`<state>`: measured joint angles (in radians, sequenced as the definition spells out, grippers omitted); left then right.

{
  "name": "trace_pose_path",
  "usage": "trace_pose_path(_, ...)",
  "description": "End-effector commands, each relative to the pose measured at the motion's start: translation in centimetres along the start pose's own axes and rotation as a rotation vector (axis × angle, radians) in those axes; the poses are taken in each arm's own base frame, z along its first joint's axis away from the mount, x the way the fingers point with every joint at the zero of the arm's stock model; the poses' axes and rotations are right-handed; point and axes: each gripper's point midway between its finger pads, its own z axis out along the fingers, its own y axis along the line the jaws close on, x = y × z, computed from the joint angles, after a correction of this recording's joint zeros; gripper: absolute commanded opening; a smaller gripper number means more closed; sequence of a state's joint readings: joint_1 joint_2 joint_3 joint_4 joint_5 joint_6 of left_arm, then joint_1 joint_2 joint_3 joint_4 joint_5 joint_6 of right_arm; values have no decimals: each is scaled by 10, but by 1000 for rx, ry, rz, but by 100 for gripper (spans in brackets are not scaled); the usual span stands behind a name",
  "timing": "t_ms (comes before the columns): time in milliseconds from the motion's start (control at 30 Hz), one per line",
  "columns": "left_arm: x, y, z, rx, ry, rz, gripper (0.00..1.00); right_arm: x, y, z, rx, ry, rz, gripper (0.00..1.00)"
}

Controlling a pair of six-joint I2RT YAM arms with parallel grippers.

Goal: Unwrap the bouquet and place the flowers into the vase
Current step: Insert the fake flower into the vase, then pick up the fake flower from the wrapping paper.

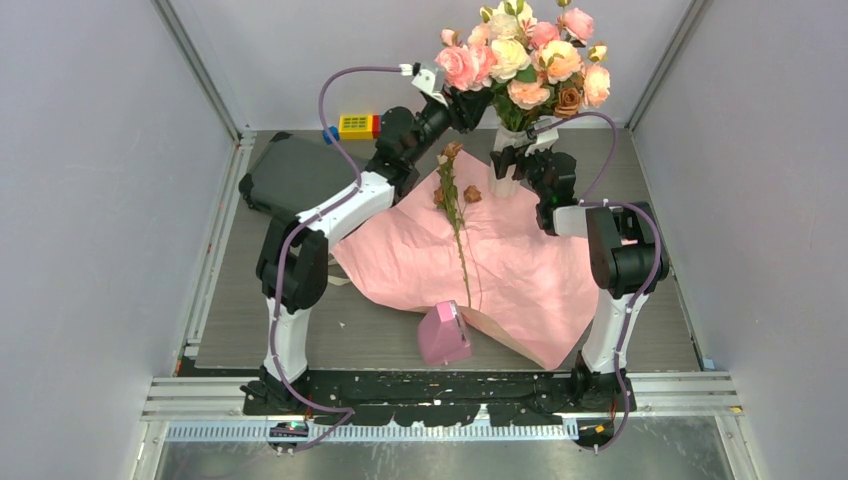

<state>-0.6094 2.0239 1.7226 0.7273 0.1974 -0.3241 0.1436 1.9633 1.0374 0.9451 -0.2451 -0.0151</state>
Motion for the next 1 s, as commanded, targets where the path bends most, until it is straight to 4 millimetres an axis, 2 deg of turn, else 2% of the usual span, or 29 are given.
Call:
trace_pose_path(0, -20, -14, -1, 32, -5, 19, 50, -19, 16, -1, -34, -50, -1, 0)
trace_pose_path(200, -37, -22, -17, 42, -20, 32, 74, -19, 15, -1, -28, -54, 1, 0)
trace_pose_path(333, -38, -25, -34, 31, -1, 39, 91, -18, 14, -1, -21, -55, 1, 0)
trace_pose_path(467, -37, -24, -57, -2, 18, 45, 99, -18, 14, -1, -20, -56, 1, 0)
trace_pose_path(600, -33, -26, -81, -25, 93, 49, 100, -17, 14, -2, -18, -57, 1, 0)
trace_pose_path(667, -22, -23, -96, -56, 140, 18, 100, -17, 13, -2, -15, -58, 0, 0)
trace_pose_path(867, 43, -6, -147, -227, 357, -155, 100, -15, 12, -5, -7, -60, 0, 0)
trace_pose_path(967, 74, 4, -163, -333, 467, -250, 100, -13, 11, -6, -1, -56, 2, 0)
